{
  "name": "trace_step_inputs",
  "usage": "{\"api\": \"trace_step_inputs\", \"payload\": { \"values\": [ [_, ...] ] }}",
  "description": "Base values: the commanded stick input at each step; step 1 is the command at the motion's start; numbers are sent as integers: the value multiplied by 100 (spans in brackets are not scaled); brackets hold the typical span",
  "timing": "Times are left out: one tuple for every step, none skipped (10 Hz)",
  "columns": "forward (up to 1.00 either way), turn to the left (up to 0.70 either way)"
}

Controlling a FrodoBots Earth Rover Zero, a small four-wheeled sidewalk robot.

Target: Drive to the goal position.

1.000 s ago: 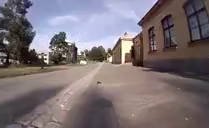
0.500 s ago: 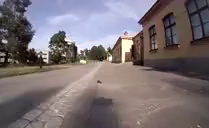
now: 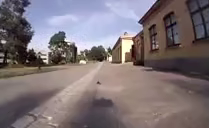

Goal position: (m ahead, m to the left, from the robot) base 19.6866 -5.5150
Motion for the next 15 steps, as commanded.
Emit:
{"api": "trace_step_inputs", "payload": {
  "values": [
    [45, 0],
    [45, 0],
    [45, 0],
    [45, 0],
    [45, 0],
    [45, 0],
    [45, 0],
    [45, 0],
    [45, 0],
    [45, 0],
    [45, 0],
    [45, 0],
    [45, 0],
    [45, 0],
    [45, 0]
  ]
}}
